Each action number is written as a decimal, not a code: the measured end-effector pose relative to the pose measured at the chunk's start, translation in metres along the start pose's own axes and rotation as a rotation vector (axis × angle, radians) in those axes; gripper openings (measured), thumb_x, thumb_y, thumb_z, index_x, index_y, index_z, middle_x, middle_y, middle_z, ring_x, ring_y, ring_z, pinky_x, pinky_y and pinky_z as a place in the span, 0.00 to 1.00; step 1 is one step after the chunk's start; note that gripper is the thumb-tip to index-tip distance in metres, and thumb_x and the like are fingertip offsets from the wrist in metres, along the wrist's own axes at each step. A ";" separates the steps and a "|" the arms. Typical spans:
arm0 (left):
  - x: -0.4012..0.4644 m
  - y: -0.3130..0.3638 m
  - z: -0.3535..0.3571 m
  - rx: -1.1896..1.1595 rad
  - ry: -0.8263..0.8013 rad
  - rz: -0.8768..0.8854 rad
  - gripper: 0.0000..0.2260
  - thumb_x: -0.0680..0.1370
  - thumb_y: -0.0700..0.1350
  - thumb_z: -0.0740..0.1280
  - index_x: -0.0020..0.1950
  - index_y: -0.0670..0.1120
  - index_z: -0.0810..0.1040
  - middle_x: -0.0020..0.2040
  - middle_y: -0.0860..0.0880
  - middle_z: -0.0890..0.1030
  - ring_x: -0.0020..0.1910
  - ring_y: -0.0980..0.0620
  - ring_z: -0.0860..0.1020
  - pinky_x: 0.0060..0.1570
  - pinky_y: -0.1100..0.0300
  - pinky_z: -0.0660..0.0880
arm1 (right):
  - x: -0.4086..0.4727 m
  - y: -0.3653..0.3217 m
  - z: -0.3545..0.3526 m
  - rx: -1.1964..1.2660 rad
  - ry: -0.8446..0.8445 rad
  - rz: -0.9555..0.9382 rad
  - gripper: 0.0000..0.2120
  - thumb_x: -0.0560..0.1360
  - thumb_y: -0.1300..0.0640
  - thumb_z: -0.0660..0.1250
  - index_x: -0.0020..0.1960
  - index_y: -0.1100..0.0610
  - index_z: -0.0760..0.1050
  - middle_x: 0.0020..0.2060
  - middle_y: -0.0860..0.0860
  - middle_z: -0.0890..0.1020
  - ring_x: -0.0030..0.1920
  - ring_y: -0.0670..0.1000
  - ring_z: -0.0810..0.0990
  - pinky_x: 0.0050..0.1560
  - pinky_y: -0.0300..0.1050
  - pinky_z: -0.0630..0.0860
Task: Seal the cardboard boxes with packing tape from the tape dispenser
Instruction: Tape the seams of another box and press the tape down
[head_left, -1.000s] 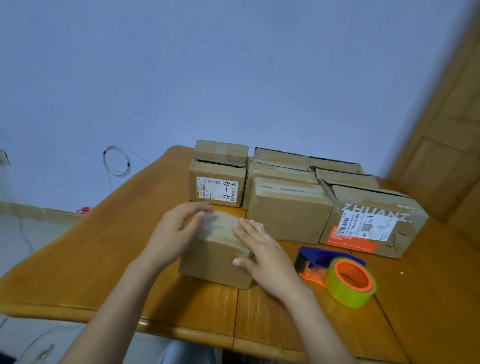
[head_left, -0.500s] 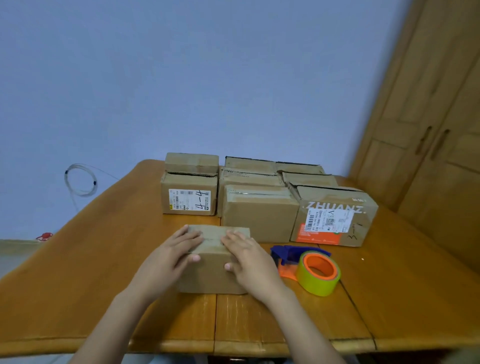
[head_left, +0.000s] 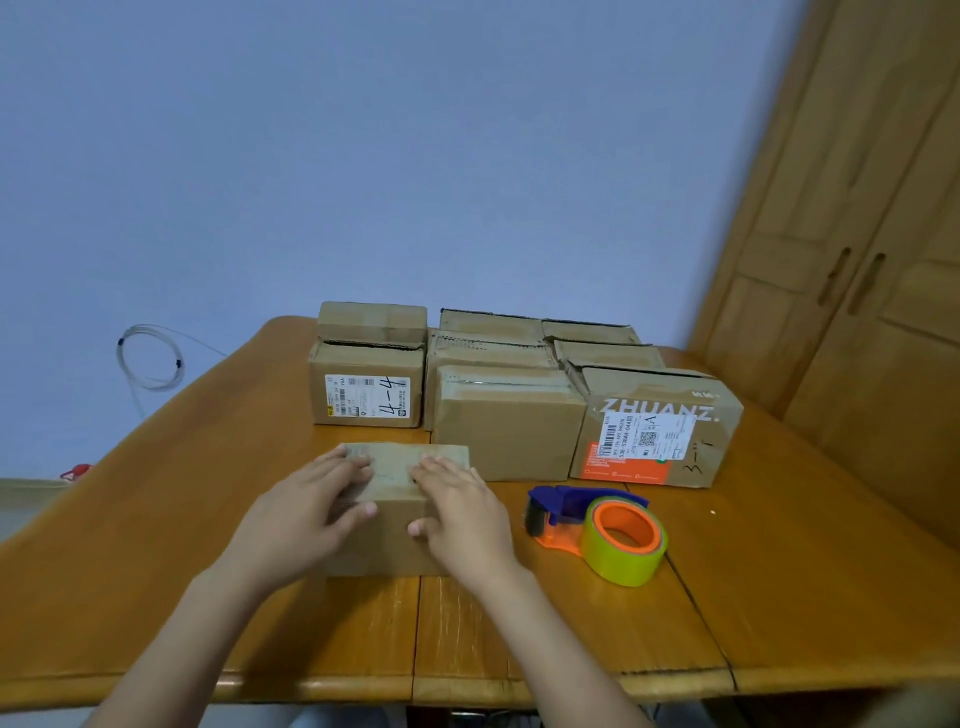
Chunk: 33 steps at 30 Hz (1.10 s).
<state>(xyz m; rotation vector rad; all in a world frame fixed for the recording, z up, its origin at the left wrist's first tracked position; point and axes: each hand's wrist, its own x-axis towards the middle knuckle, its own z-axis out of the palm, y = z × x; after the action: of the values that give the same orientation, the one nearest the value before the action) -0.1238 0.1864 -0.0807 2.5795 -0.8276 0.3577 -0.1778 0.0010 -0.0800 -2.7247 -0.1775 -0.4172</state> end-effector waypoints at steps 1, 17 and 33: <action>0.003 0.003 -0.004 0.080 -0.031 0.011 0.41 0.65 0.74 0.43 0.67 0.53 0.72 0.69 0.58 0.71 0.70 0.60 0.65 0.57 0.60 0.70 | 0.000 0.000 0.000 -0.004 -0.003 -0.001 0.29 0.77 0.53 0.67 0.75 0.50 0.62 0.75 0.45 0.62 0.76 0.45 0.55 0.75 0.43 0.46; 0.001 0.003 0.013 0.252 0.016 -0.052 0.19 0.76 0.53 0.63 0.62 0.43 0.79 0.58 0.45 0.80 0.64 0.40 0.75 0.56 0.48 0.76 | 0.028 -0.021 0.010 -0.308 -0.091 -0.130 0.27 0.79 0.58 0.62 0.76 0.54 0.58 0.74 0.55 0.63 0.75 0.54 0.57 0.75 0.55 0.47; 0.088 -0.053 0.014 0.325 -0.076 -0.129 0.21 0.80 0.50 0.62 0.72 0.47 0.67 0.71 0.50 0.69 0.74 0.49 0.60 0.70 0.52 0.57 | 0.121 -0.018 0.052 -0.339 -0.002 -0.114 0.22 0.80 0.60 0.59 0.73 0.59 0.60 0.71 0.59 0.66 0.73 0.57 0.60 0.74 0.51 0.49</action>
<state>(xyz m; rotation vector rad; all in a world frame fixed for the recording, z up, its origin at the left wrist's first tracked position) -0.0208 0.1755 -0.0776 2.9471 -0.6691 0.3837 -0.0526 0.0455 -0.0821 -3.0572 -0.2875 -0.5185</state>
